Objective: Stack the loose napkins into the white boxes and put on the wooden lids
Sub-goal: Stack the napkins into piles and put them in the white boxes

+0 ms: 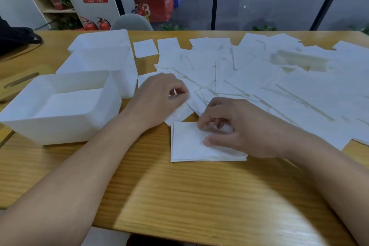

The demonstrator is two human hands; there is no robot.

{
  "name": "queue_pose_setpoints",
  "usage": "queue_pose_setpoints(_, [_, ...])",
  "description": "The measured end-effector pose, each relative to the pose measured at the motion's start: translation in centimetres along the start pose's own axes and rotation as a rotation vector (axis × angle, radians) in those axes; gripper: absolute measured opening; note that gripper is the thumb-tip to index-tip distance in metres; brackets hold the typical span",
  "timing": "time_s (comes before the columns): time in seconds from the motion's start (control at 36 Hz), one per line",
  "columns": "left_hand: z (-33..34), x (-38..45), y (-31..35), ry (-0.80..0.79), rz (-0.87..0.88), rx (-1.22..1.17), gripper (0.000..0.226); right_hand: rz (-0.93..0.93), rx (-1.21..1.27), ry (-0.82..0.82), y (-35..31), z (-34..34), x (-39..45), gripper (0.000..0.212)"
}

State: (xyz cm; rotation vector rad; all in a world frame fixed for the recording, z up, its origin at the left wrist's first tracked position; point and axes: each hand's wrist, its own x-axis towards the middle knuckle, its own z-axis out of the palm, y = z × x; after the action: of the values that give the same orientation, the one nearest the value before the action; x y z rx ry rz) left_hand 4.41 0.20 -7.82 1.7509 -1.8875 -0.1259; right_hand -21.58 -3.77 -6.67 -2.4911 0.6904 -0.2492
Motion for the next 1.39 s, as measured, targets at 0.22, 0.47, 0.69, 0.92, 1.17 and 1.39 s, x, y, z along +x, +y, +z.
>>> queue_pose_setpoints(0.22, [-0.3,0.0,0.6,0.06,0.039,-0.278,0.004,0.062,0.085,0.305,1.3,0.2,0.7,0.027])
queue_pose_setpoints(0.47, [-0.6,-0.4,1.8,-0.102,0.119,-0.737,0.011,0.025,0.02,0.48,1.1,-1.0,0.6,0.022])
queue_pose_setpoints(0.69, [-0.4,-0.6,1.5,-0.169,0.032,-0.394,0.042,0.076,0.374,0.535,1.3,-1.7,0.6,0.008])
queue_pose_setpoints(0.92, [-1.5,-0.2,1.1,-0.013,-0.047,-0.548,0.01,0.227,0.684,0.514,1.6,-3.1,0.1,0.013])
queue_pose_setpoints(1.17, [-3.2,-0.6,2.0,-0.24,-0.121,-0.666,0.008,0.22,0.59,0.369,0.9,-3.6,-0.2,0.02])
queue_pose_setpoints(1.39, [-4.1,-1.3,2.9,-0.712,-0.15,-0.47,0.048,0.306,0.324,0.073,0.9,-3.4,-0.5,0.017])
